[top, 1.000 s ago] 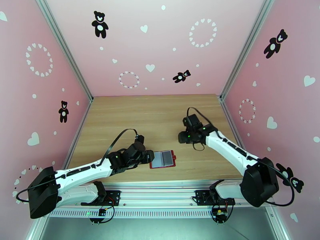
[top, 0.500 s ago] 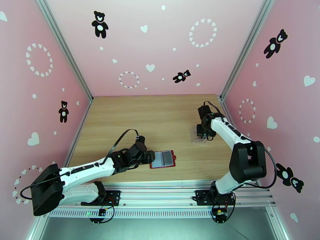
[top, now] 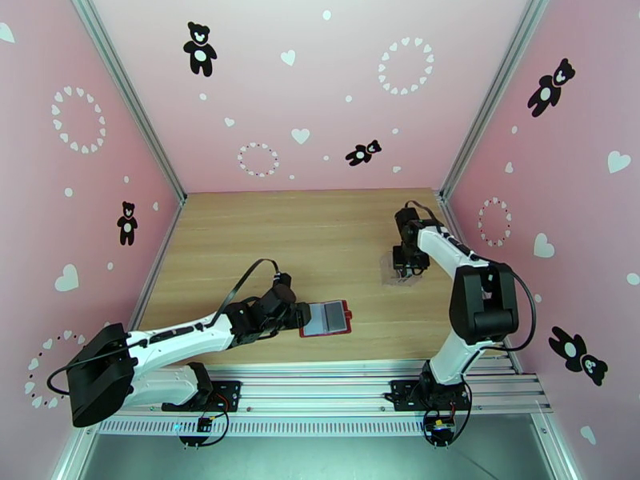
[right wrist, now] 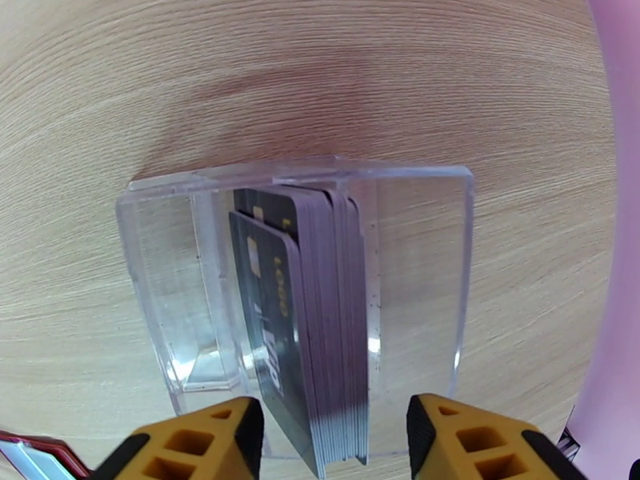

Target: Put the credit cards into the card holder

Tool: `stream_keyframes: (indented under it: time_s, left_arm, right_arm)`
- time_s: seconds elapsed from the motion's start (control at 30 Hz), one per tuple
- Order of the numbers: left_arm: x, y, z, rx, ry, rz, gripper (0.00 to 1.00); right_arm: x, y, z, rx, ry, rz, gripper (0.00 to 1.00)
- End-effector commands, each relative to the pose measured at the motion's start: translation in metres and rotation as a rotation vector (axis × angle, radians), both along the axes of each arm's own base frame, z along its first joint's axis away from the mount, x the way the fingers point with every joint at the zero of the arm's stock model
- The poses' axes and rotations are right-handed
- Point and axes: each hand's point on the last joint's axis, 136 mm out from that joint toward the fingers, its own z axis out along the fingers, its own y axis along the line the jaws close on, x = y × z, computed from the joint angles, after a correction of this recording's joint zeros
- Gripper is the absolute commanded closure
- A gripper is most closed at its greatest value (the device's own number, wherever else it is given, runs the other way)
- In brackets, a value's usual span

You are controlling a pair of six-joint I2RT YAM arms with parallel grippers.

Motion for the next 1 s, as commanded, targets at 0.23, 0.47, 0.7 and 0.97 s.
stream_keyframes:
  time_s: [0.23,0.47,0.7,0.97]
  left_arm:
    - [0.002,-0.005,0.002,-0.011,-0.002,-0.011,0.4]
    - [0.001,-0.008,0.003,-0.027,0.001,-0.022,0.4]
    - [0.002,-0.007,0.002,-0.02,0.001,-0.017,0.4]
    - [0.001,-0.006,0.001,-0.017,0.005,-0.018,0.4]
  right_arm:
    - [0.007,-0.008,-0.001,-0.047,0.02,-0.007,0.5]
    - [0.006,-0.019,0.006,-0.112,0.011,-0.023,0.52]
    - [0.004,-0.023,0.015,-0.115,-0.012,-0.042,0.57]
    - [0.002,-0.025,0.021,-0.103,-0.026,-0.05,0.68]
